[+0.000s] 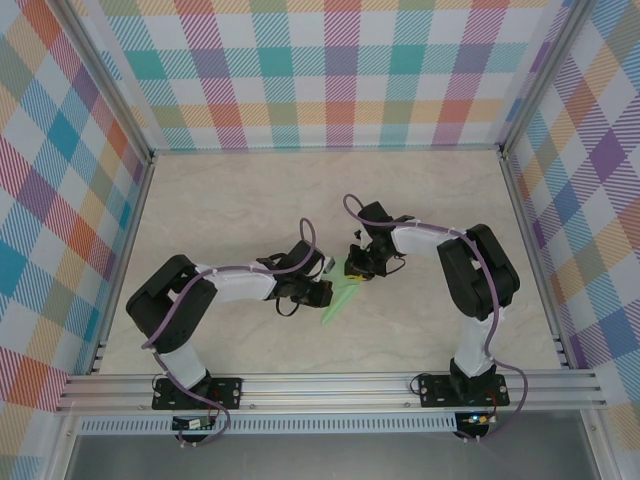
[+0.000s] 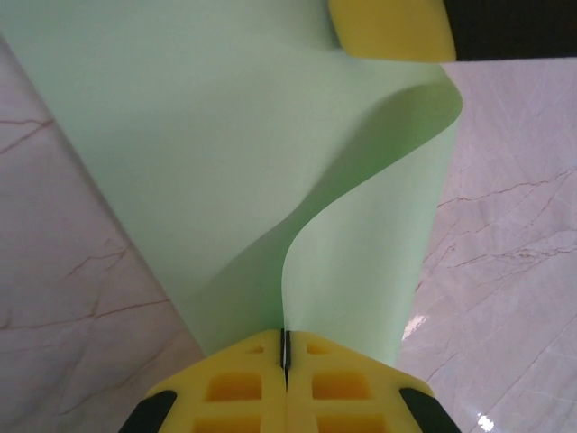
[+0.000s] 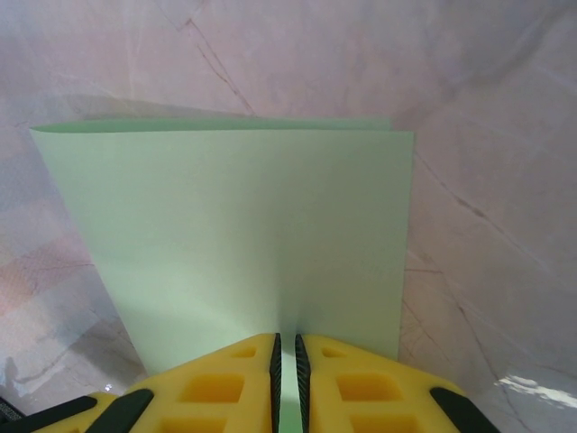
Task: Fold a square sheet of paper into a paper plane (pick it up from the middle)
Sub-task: Third fold the triangle at the center of the table.
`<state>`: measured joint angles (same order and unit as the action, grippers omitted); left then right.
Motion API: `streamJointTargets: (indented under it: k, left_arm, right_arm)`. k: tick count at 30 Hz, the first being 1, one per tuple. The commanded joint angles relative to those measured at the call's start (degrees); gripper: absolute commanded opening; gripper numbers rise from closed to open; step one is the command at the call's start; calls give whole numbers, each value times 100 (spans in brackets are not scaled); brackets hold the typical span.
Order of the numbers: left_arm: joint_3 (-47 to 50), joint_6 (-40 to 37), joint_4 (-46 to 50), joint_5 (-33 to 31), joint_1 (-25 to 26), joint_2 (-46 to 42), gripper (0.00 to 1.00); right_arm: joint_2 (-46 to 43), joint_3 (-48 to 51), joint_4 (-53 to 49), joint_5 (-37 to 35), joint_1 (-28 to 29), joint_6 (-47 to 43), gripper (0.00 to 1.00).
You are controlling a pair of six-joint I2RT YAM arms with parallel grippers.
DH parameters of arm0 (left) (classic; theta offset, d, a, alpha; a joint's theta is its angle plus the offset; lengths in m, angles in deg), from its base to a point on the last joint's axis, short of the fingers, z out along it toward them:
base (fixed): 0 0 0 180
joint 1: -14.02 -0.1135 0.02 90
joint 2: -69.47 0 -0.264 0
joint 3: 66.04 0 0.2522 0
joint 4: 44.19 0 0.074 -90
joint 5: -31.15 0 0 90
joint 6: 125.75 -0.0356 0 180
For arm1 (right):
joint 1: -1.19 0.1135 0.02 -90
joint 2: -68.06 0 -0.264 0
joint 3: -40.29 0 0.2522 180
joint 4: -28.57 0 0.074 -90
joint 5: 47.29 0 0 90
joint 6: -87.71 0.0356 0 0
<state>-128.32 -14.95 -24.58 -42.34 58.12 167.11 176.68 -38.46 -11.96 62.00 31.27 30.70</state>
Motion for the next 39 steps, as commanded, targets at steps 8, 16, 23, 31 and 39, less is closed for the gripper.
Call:
streamJointTargets:
  k: [8, 16, 23, 31, 39]
  left_arm:
    - [-171, -22, 84, 90, -68, 63, 3]
    - [-223, -76, 100, 192, -68, 249, 4]
    - [-108, -45, 109, 101, -73, 235, 3]
    - [-6, -66, 132, 150, -76, 263, 3]
    - [22, -91, 104, 221, -71, 294, 3]
  right_arm:
    - [234, 136, -140, -57, -12, 79, 16]
    - [239, 158, -132, -30, -12, 76, 17]
    - [158, 198, -75, 47, -12, 123, 18]
    - [-746, -209, -357, -174, -15, 87, 31]
    - [-2272, 1073, 394, -329, -20, 822, 21]
